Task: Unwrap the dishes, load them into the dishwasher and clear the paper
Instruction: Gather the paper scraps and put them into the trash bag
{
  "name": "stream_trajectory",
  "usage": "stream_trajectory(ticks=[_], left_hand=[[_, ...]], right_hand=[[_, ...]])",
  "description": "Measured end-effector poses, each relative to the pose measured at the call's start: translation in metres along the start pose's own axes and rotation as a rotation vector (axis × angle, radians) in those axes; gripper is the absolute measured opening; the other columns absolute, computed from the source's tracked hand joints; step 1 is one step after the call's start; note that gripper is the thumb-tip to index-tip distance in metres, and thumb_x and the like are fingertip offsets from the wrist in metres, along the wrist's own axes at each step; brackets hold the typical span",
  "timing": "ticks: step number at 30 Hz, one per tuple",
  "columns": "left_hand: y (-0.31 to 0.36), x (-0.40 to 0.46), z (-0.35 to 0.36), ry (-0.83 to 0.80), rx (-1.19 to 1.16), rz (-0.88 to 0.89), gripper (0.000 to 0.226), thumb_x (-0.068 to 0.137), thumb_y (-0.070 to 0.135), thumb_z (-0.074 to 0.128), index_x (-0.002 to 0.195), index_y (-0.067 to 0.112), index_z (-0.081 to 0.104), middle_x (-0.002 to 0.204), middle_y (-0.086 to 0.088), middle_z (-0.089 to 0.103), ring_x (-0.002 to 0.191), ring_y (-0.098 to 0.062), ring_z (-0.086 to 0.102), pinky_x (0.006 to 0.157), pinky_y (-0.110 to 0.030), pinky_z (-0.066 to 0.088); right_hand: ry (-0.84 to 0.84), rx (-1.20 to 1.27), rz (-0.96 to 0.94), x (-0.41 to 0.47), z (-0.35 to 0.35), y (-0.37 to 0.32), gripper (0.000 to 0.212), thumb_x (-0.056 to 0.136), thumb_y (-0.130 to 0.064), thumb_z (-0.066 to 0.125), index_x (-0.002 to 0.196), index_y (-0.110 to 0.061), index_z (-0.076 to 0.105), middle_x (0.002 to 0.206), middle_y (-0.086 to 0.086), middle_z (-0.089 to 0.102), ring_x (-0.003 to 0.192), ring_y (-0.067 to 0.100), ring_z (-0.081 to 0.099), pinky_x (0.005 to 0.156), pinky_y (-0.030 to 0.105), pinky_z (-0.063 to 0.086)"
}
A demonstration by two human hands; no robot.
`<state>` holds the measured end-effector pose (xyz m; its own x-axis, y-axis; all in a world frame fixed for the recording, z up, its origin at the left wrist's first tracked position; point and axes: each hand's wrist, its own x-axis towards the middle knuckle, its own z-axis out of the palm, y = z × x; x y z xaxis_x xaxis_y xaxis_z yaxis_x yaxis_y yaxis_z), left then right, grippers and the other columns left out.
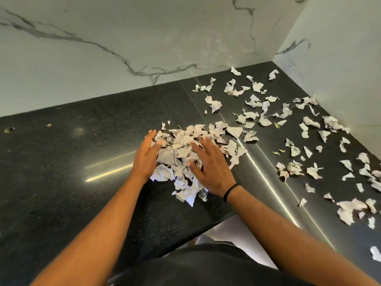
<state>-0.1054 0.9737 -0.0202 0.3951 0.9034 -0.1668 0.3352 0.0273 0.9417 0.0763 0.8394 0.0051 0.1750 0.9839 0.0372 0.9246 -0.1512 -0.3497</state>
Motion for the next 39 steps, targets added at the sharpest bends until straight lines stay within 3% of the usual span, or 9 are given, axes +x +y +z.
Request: stream_trajectory(ticks=[3,8,11,14,19,22,27,33,39], left_hand=[[-0.011,-0.048,0.011,0.158,-0.017,0.029,0.057,0.103,0.05,0.046,0.155,0.027,0.036,0.161,0.007,0.033,0.148,-0.007,0.028,0.123,-0.041,0.025],[-0.017,-0.084,0.044,0.041,0.045,0.111,0.056,0.099,0.052,0.04,0.152,0.036,0.032,0.163,0.012,0.026,0.15,-0.001,0.02,0.125,-0.039,0.022],[-0.009,-0.082,0.055,-0.05,0.017,0.12,0.051,0.101,0.049,0.043,0.15,0.04,0.031,0.163,0.013,0.028,0.149,0.0,0.022,0.124,-0.043,0.024],[-0.001,-0.086,0.061,-0.068,-0.005,0.13,0.052,0.103,0.044,0.046,0.152,0.031,0.037,0.16,0.011,0.034,0.147,0.001,0.027,0.124,-0.041,0.026],[0.007,-0.087,0.062,0.267,0.034,0.138,0.048,0.103,0.045,0.049,0.145,0.022,0.05,0.151,0.004,0.048,0.141,-0.009,0.04,0.118,-0.044,0.036],[0.005,-0.079,0.059,0.37,0.105,0.109,0.049,0.102,0.043,0.051,0.145,0.019,0.049,0.154,-0.001,0.043,0.146,-0.014,0.034,0.12,-0.047,0.031],[0.004,-0.064,0.052,0.333,0.236,-0.031,0.069,0.101,0.053,0.048,0.158,0.022,0.025,0.168,-0.002,0.014,0.155,-0.015,0.008,0.125,-0.042,0.014],[0.0,-0.046,0.059,0.2,0.342,-0.063,0.08,0.1,0.064,0.035,0.161,0.017,0.012,0.169,-0.004,0.007,0.155,-0.016,-0.001,0.126,-0.042,-0.001],[0.011,-0.054,0.085,0.019,0.251,0.018,0.065,0.104,0.055,0.036,0.16,0.025,0.021,0.167,0.005,0.016,0.154,-0.009,0.006,0.124,-0.034,0.002]], right_hand=[[0.055,0.05,0.043,-0.031,0.01,0.0,0.077,0.095,-0.071,0.034,0.158,-0.026,0.026,0.169,0.005,0.008,0.156,0.023,-0.002,0.126,0.05,0.012],[-0.088,-0.204,-0.193,-0.06,0.035,-0.011,0.109,0.078,-0.091,0.039,0.162,-0.03,0.004,0.168,0.009,-0.015,0.154,0.03,-0.019,0.123,0.058,-0.004],[-0.036,-0.242,-0.138,-0.057,0.046,0.0,0.1,0.084,-0.082,0.041,0.161,-0.033,0.0,0.168,0.011,-0.012,0.154,0.032,-0.016,0.122,0.061,0.003],[-0.016,-0.235,0.009,-0.051,0.041,0.022,0.09,0.09,-0.076,0.039,0.161,-0.032,0.004,0.169,0.009,-0.01,0.154,0.029,-0.016,0.122,0.063,0.008],[0.191,-0.006,0.109,-0.047,0.019,0.062,0.081,0.094,-0.068,0.042,0.159,-0.027,0.02,0.169,0.007,0.005,0.156,0.024,-0.006,0.125,0.053,0.001],[0.381,0.132,0.296,-0.041,0.005,0.087,0.073,0.097,-0.057,0.049,0.157,-0.022,0.028,0.167,0.01,0.017,0.156,0.026,0.006,0.125,0.051,0.01],[0.25,0.138,0.437,-0.031,0.011,0.105,0.073,0.101,-0.055,0.042,0.159,-0.017,0.019,0.167,0.019,0.008,0.155,0.032,0.002,0.125,0.053,0.011],[0.042,0.119,0.229,-0.029,0.023,0.093,0.073,0.103,-0.058,0.026,0.162,-0.022,0.002,0.169,0.01,-0.004,0.156,0.024,-0.009,0.126,0.043,0.0],[0.258,0.316,0.305,-0.023,0.003,0.093,0.071,0.101,-0.059,0.032,0.16,-0.021,0.018,0.169,0.007,0.009,0.156,0.021,0.0,0.126,0.039,0.004]])
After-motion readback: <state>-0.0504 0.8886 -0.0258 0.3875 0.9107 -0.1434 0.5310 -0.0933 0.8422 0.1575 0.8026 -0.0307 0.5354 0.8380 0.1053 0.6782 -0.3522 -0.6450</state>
